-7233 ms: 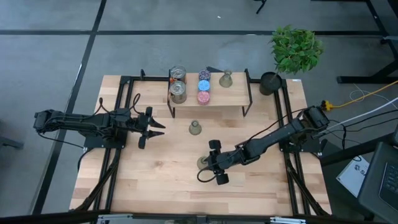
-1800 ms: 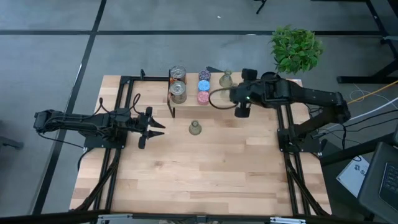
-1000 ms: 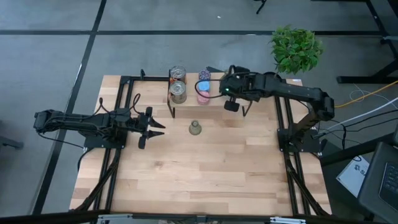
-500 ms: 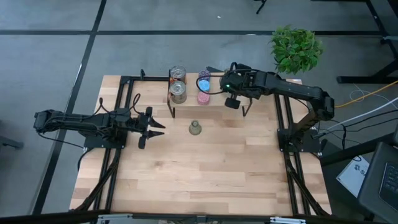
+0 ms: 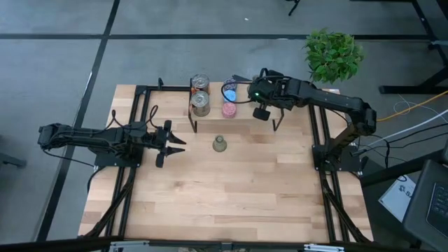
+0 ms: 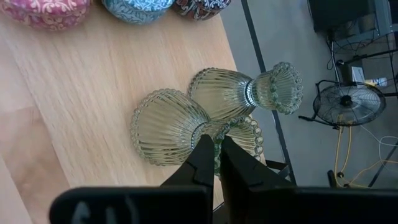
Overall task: Pick & Place candle stick holders
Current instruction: Put the bottom green glass candle holder on the shelf aligned with the other green glass candle holder, then put the green glass candle holder on the shelf aligned with the other green glass candle holders
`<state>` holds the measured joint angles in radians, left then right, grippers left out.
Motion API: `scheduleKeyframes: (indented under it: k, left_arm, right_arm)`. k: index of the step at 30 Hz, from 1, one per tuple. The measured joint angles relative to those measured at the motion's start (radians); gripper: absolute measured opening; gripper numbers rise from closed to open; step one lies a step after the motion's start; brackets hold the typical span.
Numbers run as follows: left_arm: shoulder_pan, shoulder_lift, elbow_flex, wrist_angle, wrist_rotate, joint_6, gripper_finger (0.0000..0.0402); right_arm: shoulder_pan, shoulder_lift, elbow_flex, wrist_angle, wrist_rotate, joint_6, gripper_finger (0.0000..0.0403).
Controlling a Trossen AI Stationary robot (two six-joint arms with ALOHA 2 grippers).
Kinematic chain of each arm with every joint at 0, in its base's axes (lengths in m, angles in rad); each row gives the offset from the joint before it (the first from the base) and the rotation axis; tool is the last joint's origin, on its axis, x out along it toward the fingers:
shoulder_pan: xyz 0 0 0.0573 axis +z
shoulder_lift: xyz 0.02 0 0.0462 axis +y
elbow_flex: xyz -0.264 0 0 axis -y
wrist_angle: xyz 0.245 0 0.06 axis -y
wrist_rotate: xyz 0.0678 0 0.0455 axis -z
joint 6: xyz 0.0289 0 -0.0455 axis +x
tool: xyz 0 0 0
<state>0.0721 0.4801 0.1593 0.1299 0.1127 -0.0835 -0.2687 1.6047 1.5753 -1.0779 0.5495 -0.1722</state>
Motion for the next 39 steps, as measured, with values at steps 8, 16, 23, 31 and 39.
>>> scheduleKeyframes:
  k: [8, 16, 23, 31, 39]
  left_arm:
    - [0.000, 0.000, 0.000, 0.000, 0.000, 0.000, 0.0127]
    - [0.000, 0.000, 0.000, 0.000, 0.000, 0.000, 0.0127]
    - [0.000, 0.000, 0.000, 0.000, 0.000, 0.000, 0.0127]
    - [0.000, 0.000, 0.000, 0.000, 0.000, 0.000, 0.0127]
    - [0.000, 0.000, 0.000, 0.000, 0.000, 0.000, 0.0127]
  right_arm:
    - [0.000, 0.000, 0.000, -0.001, -0.012, 0.003, 0.0011]
    - [0.000, 0.000, 0.000, -0.002, -0.014, 0.060, 0.0032]
    - [0.000, 0.000, 0.000, 0.016, -0.082, 0.062, 0.0036]
    - [0.000, 0.000, 0.000, 0.015, -0.083, 0.106, 0.0049]
    - [0.000, 0.000, 0.000, 0.061, -0.088, 0.110, 0.0097]
